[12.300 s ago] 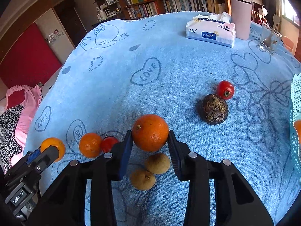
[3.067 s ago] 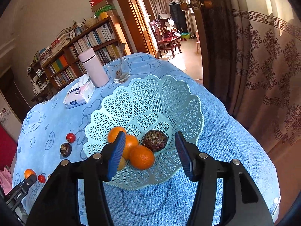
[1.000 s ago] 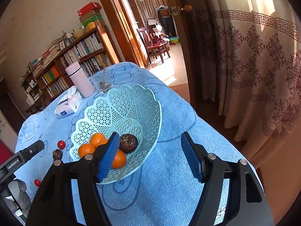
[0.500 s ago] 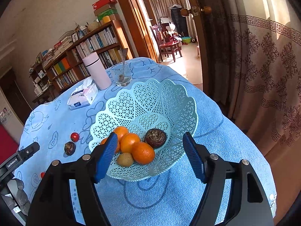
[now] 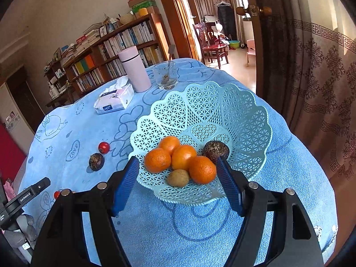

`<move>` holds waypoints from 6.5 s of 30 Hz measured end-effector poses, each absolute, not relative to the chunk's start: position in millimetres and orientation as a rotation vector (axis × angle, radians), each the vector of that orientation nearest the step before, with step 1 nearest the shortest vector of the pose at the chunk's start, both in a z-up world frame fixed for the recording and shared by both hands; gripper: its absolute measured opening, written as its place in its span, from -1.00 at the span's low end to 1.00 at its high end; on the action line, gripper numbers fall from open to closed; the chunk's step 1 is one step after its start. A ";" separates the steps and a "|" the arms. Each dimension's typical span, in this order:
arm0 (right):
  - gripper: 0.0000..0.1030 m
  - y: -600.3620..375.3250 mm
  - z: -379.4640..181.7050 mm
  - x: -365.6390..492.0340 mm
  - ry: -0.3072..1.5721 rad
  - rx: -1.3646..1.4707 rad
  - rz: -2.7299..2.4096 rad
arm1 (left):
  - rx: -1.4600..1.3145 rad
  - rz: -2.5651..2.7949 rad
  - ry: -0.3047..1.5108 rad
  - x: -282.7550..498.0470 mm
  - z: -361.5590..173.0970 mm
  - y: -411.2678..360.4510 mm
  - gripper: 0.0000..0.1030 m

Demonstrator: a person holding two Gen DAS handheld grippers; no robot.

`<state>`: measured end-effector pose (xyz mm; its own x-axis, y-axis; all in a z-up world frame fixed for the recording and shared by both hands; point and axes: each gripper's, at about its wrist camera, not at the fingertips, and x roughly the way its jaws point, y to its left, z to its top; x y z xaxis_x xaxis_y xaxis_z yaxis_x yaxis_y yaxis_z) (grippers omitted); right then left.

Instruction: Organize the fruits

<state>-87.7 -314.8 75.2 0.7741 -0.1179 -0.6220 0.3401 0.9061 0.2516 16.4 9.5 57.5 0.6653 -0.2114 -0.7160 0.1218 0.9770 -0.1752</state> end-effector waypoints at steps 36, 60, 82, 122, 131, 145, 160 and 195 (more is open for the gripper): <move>0.42 -200.8 49.8 -28.0 0.819 0.218 0.045 | -0.130 -0.148 0.796 12.1 35.4 42.1 -0.47; 0.20 -160.7 7.6 91.8 0.913 0.110 0.004 | -0.155 -0.134 0.783 4.2 39.8 64.4 -0.46; -0.20 -176.3 44.6 26.9 0.842 0.154 0.051 | -0.141 -0.141 0.788 4.4 36.2 57.9 -0.46; 0.34 -362.7 72.5 -66.5 0.648 0.437 -0.374 | -0.020 -0.237 0.756 -5.3 62.0 -6.6 -0.46; 0.34 -377.5 72.3 -88.9 0.606 0.428 -0.417 | 0.053 -0.313 0.738 -2.4 73.5 -56.7 -0.46; 0.36 -410.1 65.9 -122.0 0.580 0.452 -0.460 | 0.180 -0.521 0.711 0.0 86.5 -179.2 -0.46; 0.36 -437.2 62.5 -140.0 0.569 0.499 -0.501 | 0.226 -0.685 0.736 5.3 84.8 -269.9 -0.41; 0.58 -392.2 71.1 -120.1 0.577 0.470 -0.414 | -0.008 -0.391 0.749 35.5 101.3 -99.1 0.72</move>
